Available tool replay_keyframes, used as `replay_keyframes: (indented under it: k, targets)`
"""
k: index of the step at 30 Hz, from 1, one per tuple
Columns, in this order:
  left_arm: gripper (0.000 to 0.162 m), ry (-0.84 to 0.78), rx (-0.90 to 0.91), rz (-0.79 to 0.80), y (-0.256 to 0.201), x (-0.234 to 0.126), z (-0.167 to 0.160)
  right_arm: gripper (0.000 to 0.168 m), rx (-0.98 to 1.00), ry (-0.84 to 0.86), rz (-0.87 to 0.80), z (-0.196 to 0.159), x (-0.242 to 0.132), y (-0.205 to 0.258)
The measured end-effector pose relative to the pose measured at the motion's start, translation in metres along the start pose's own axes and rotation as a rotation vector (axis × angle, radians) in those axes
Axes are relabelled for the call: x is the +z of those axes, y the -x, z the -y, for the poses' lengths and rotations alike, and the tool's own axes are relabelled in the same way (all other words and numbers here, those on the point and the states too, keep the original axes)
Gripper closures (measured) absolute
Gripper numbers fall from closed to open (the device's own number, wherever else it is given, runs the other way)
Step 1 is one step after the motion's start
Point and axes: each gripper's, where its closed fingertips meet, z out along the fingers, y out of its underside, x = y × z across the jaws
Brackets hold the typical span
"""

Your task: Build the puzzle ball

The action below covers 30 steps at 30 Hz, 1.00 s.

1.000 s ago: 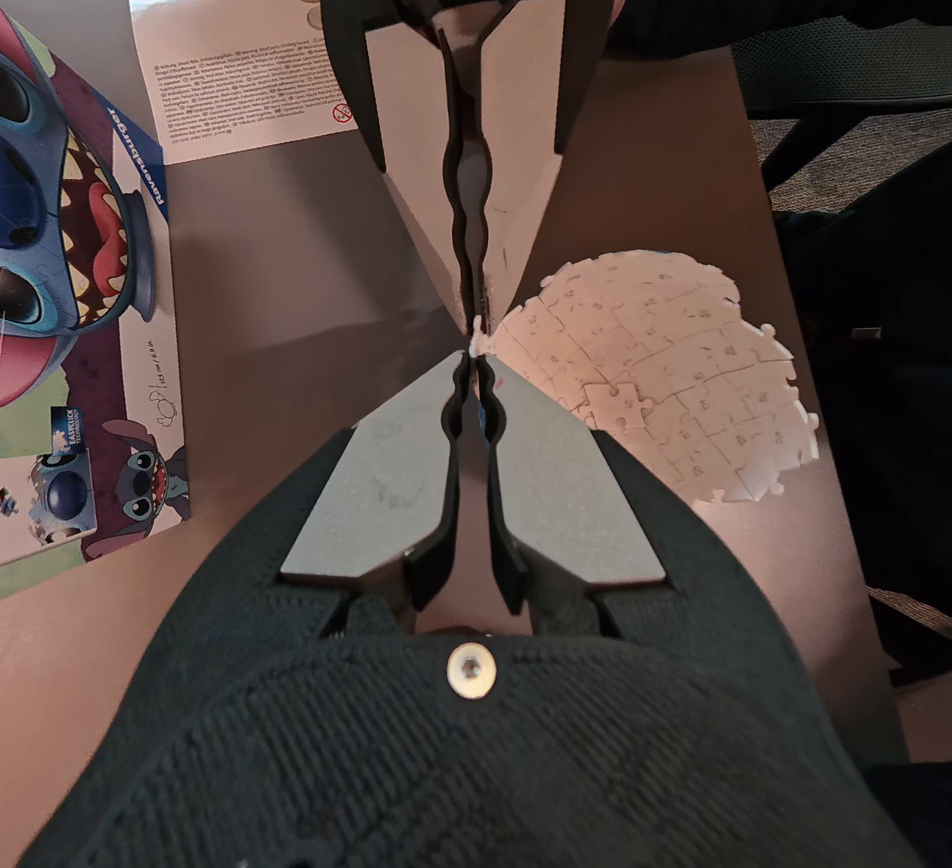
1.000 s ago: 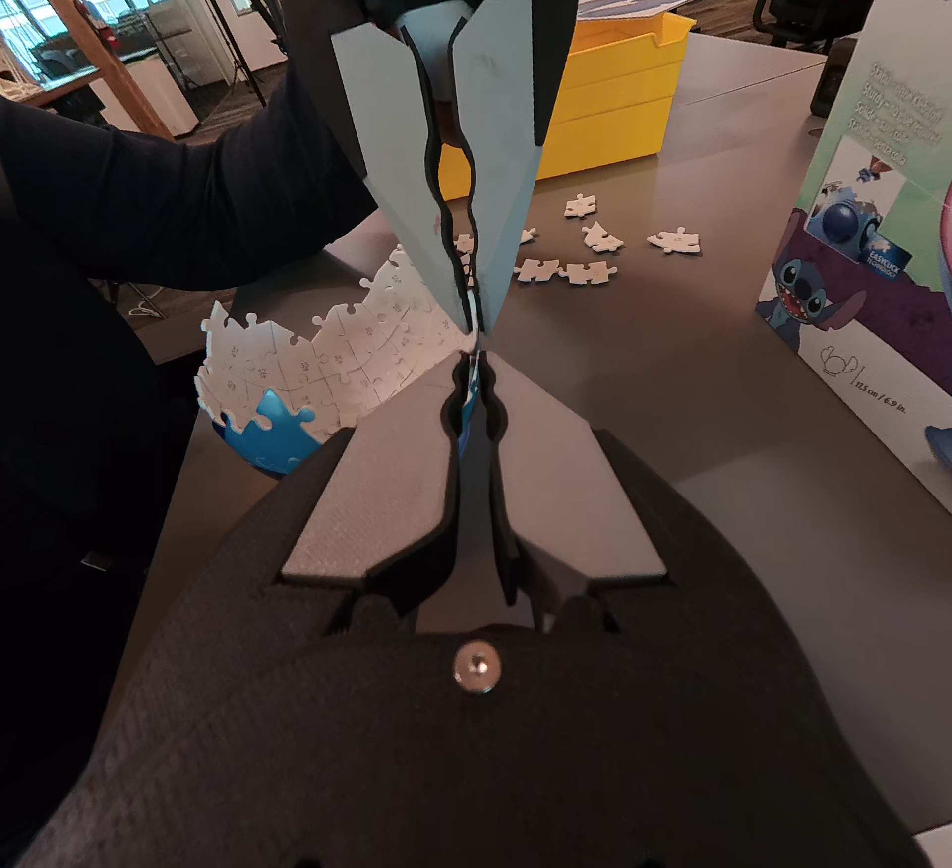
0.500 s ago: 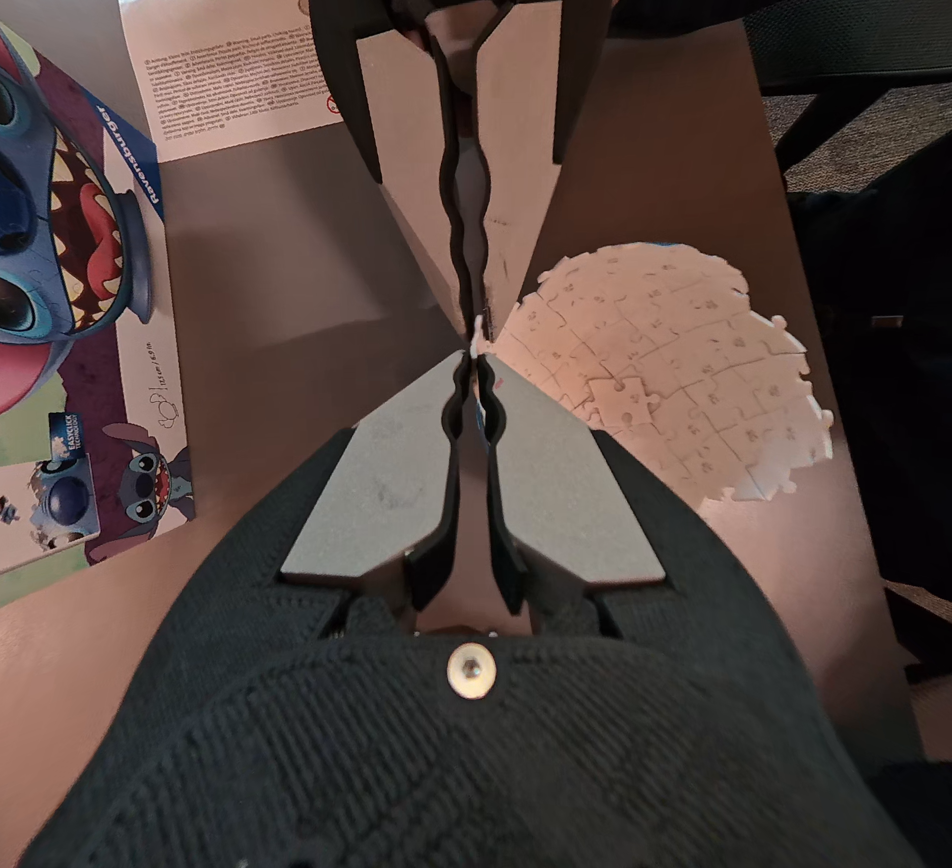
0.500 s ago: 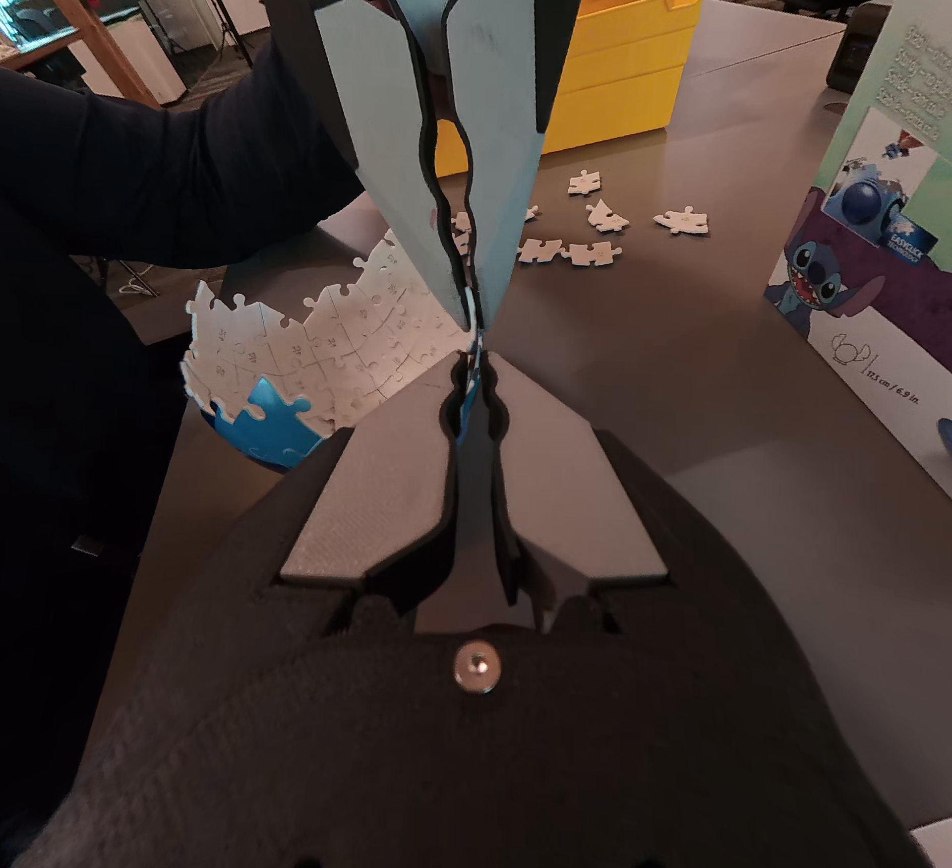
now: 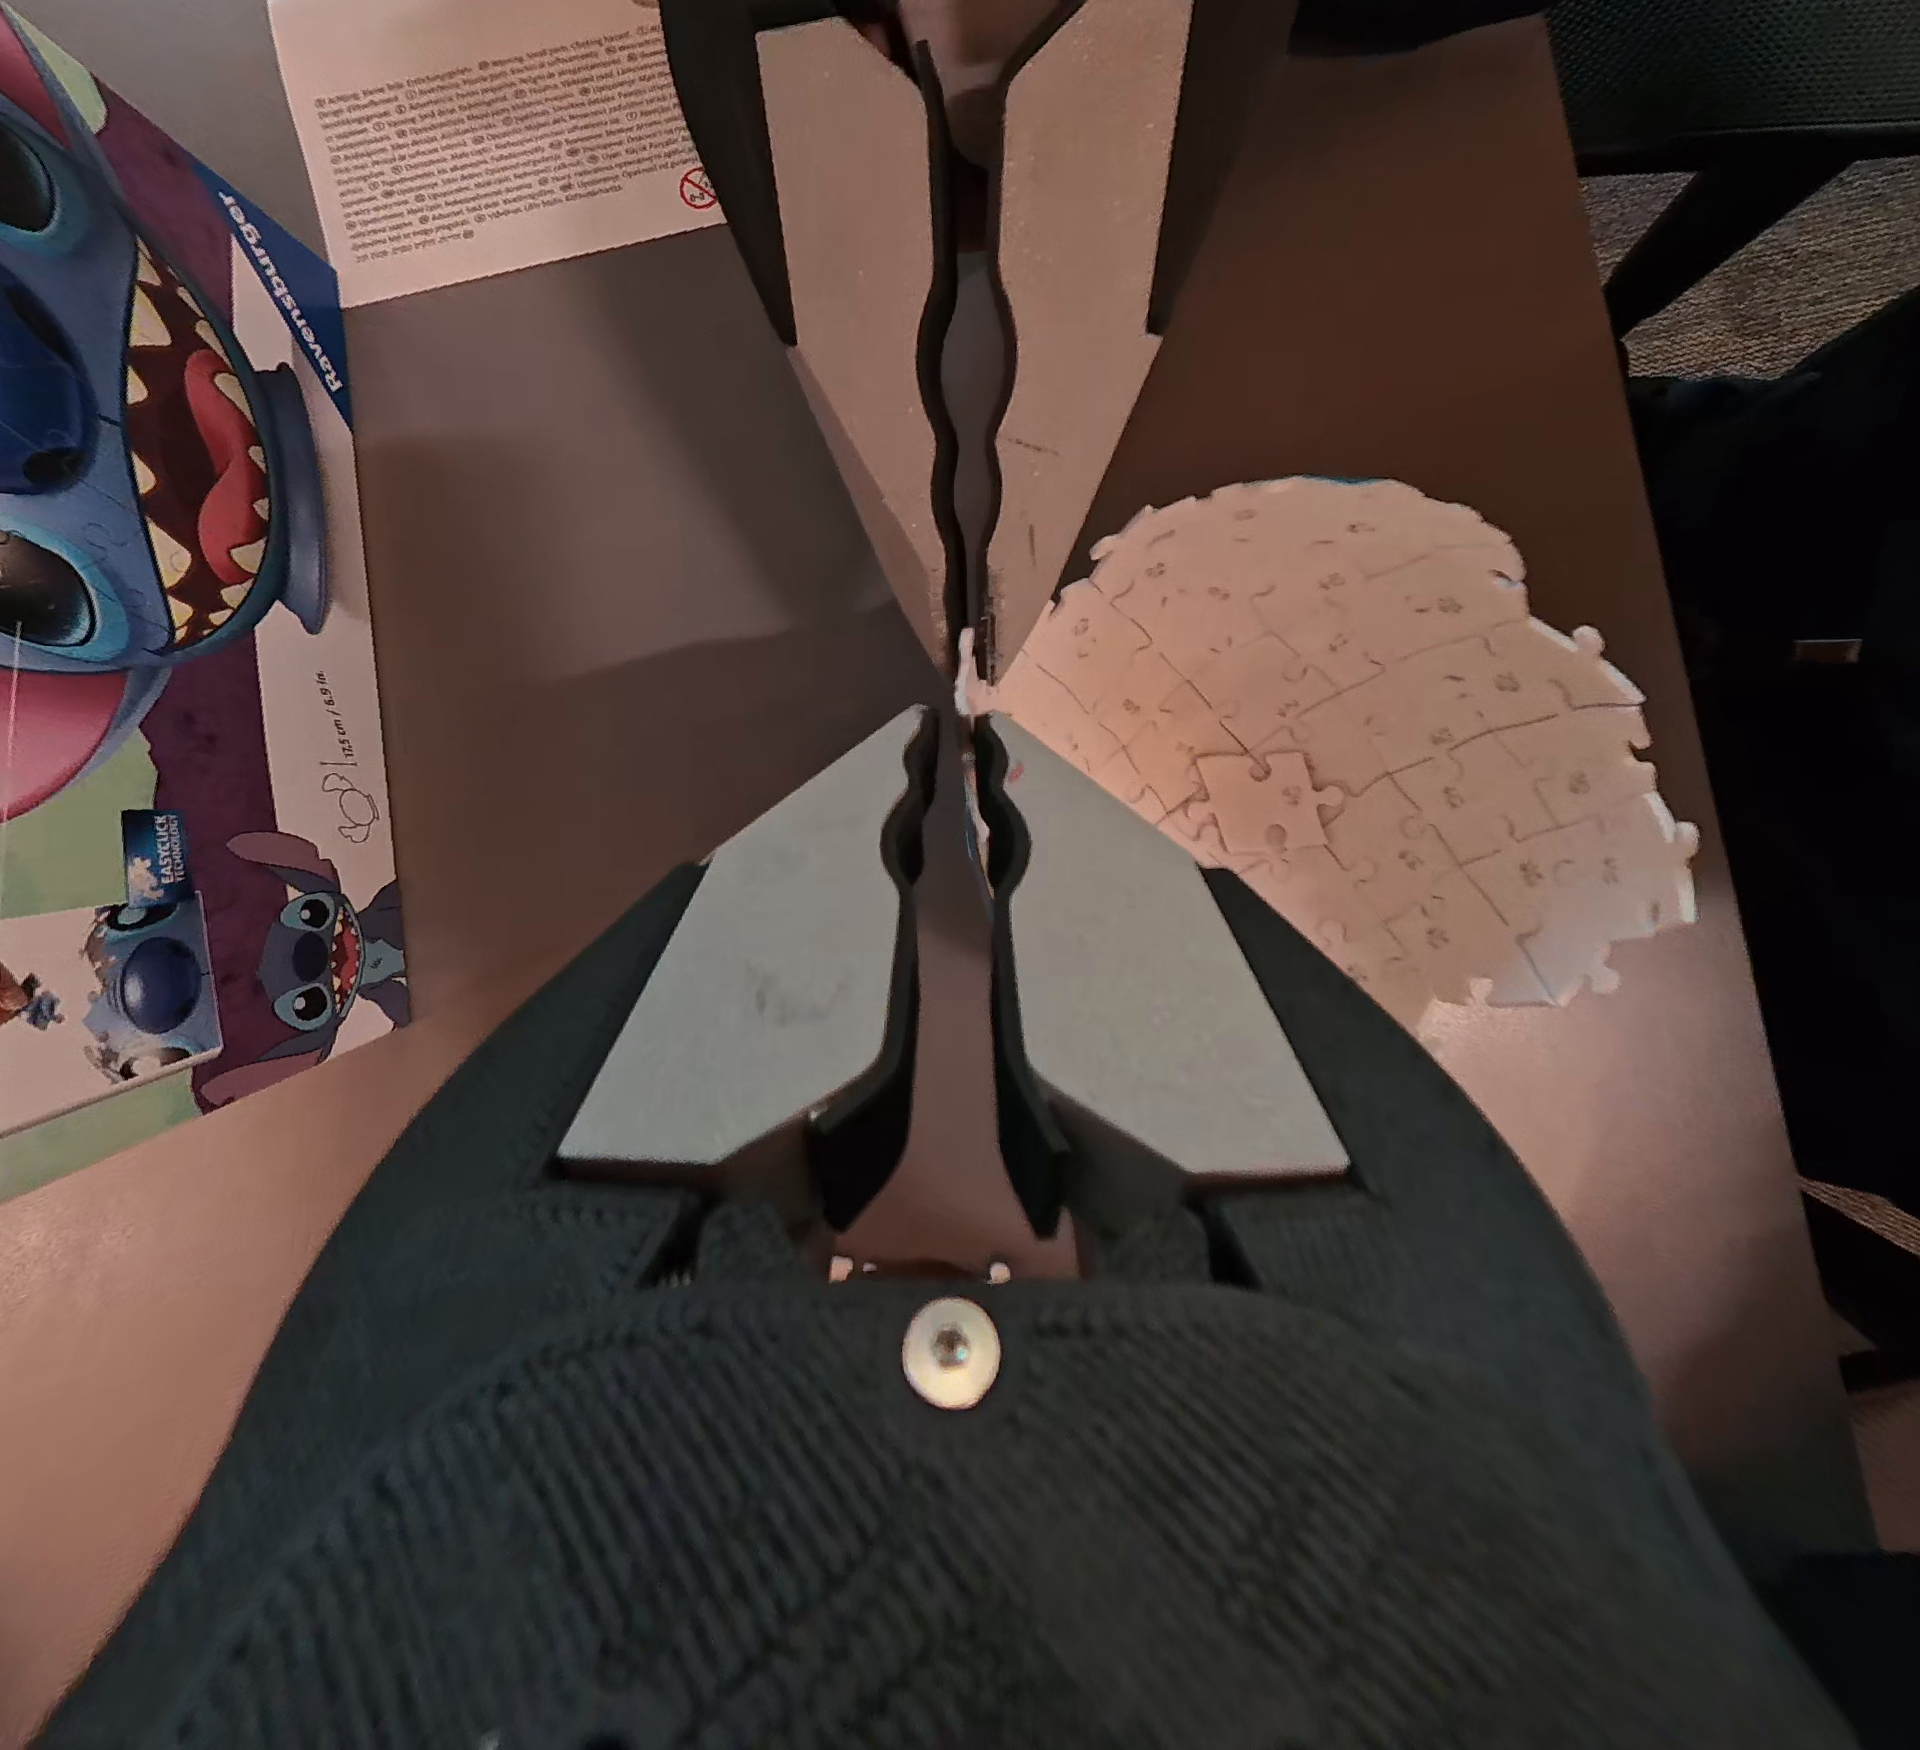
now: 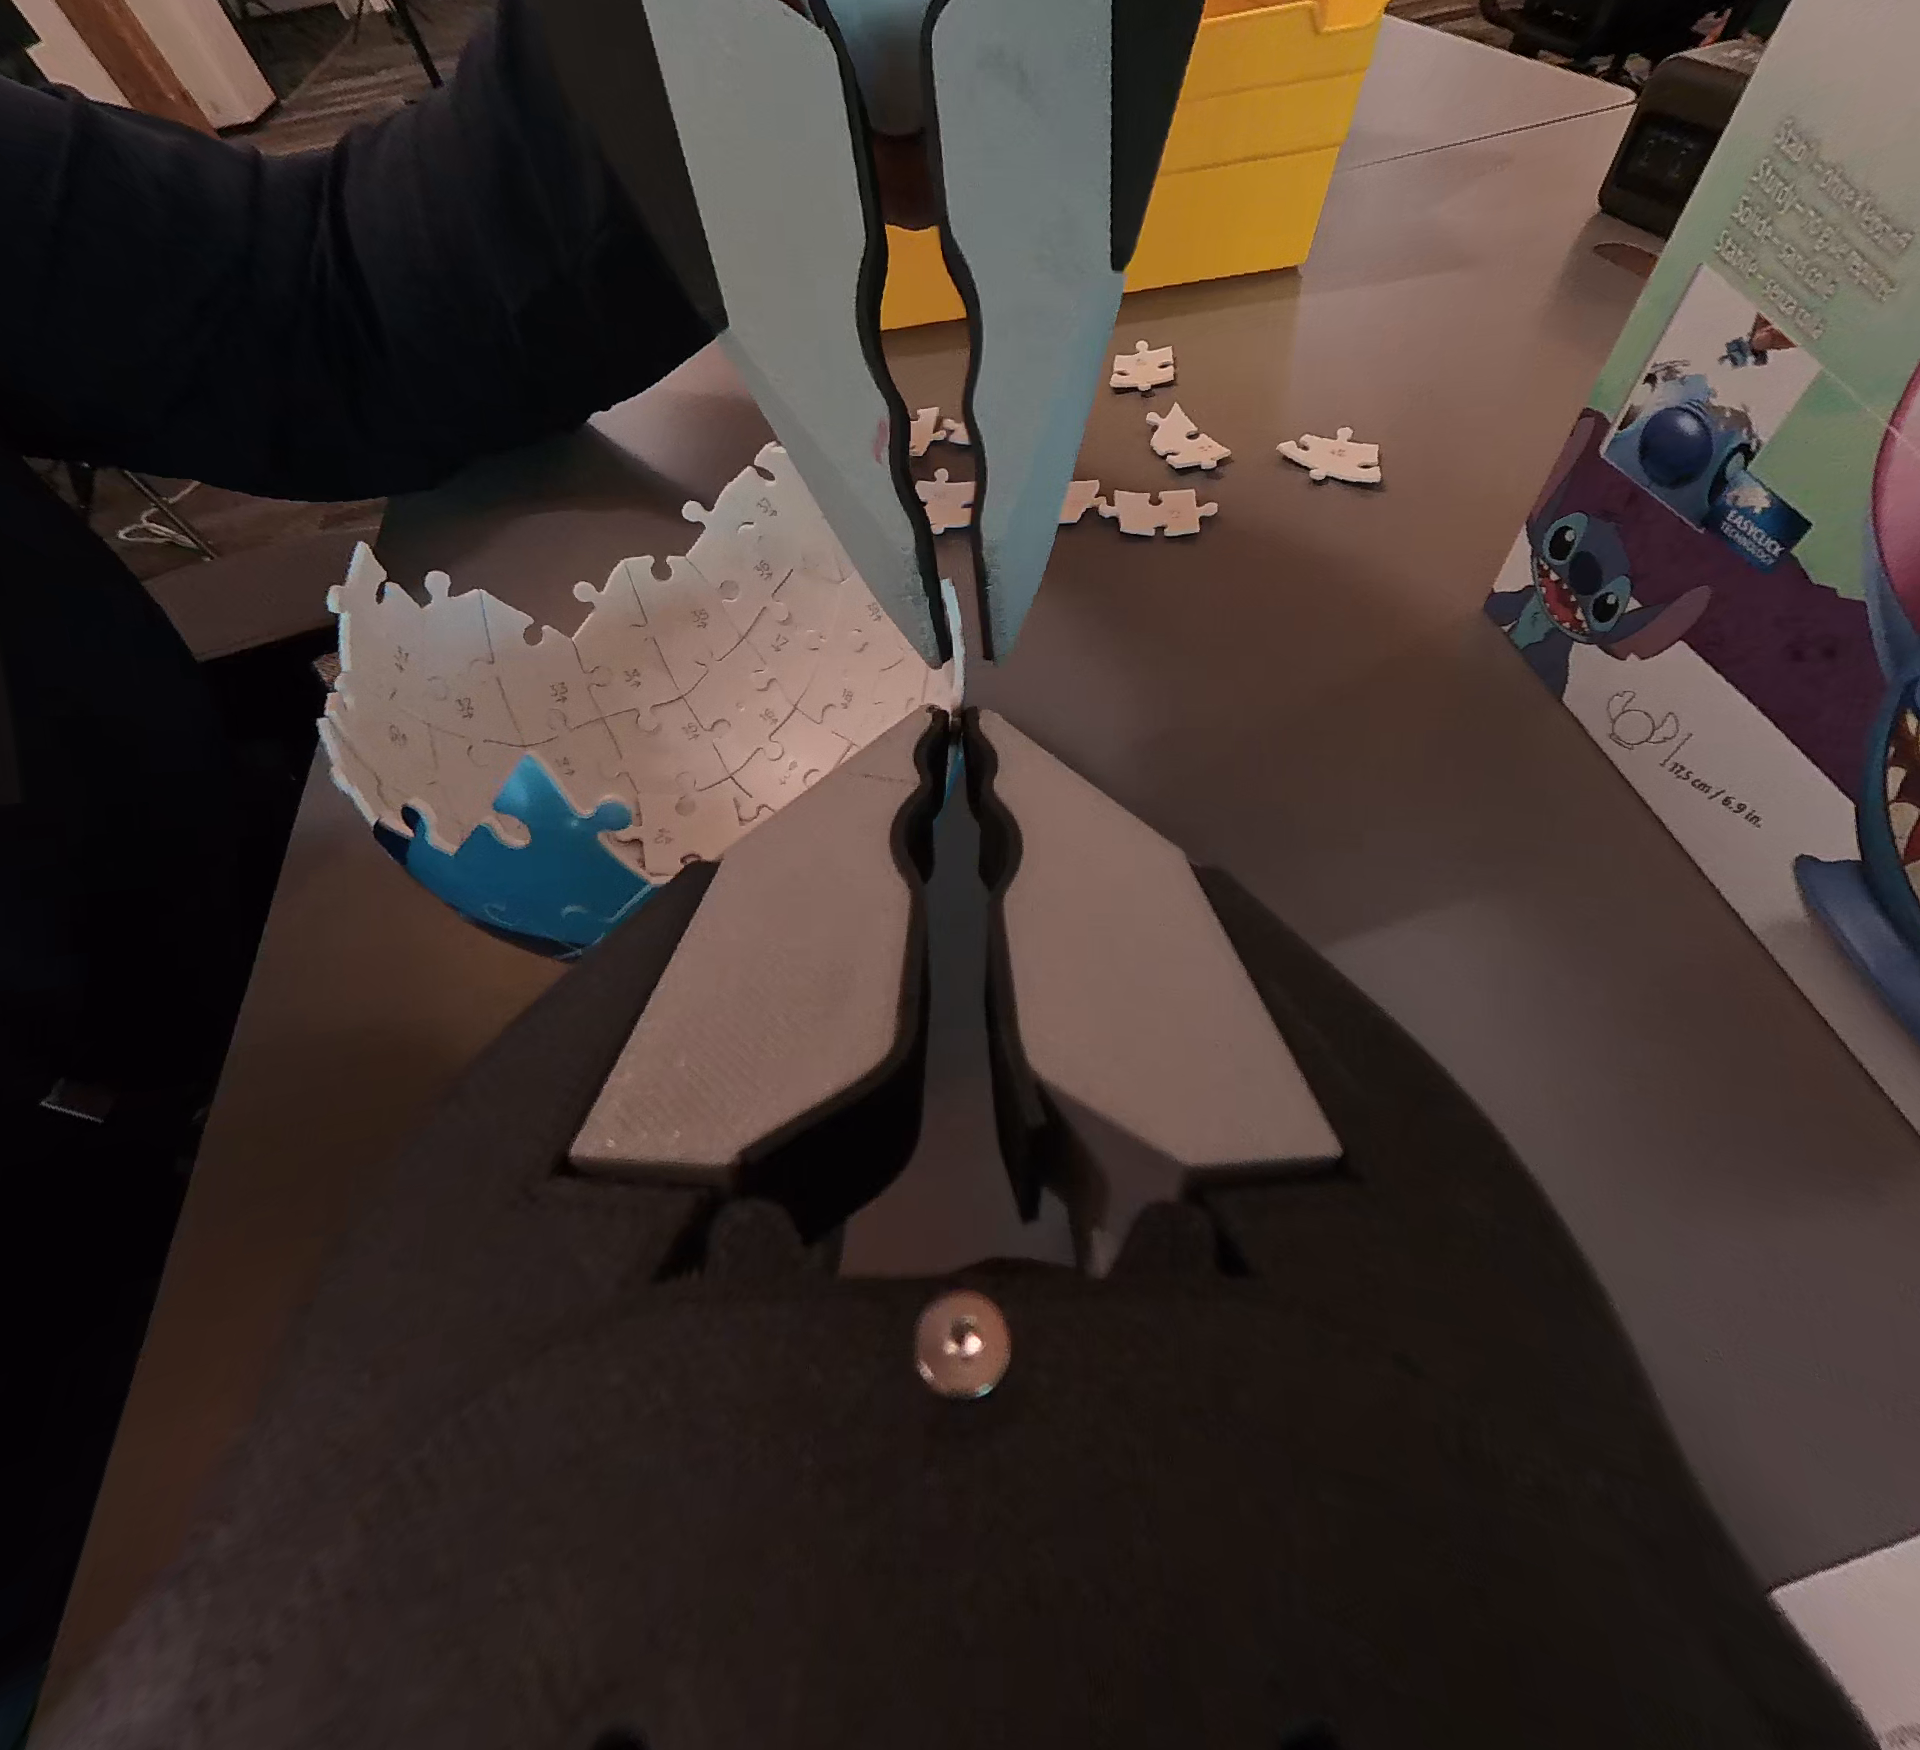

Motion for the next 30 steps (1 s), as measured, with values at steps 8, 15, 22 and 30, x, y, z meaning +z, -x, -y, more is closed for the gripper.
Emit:
replay_keyframes:
  k: [8, 15, 22, 30]
  targets:
    - [0.154, 0.043, 0.008, 0.03, 0.002, 0.002, -0.006, 0.168, -0.008, 0.001, -0.015, 0.0, 0.0, -0.001]
    - [0.154, 0.076, 0.033, 0.069, 0.003, 0.003, -0.008, 0.168, -0.008, 0.004, -0.022, 0.0, 0.0, -0.002]
    - [0.151, 0.067, 0.031, 0.088, 0.007, -0.004, -0.008, 0.168, -0.001, -0.003, -0.028, 0.001, -0.002, -0.004]
    - [0.149, 0.002, 0.029, 0.113, 0.01, -0.032, -0.007, 0.168, 0.006, -0.006, -0.029, 0.001, -0.002, -0.005]
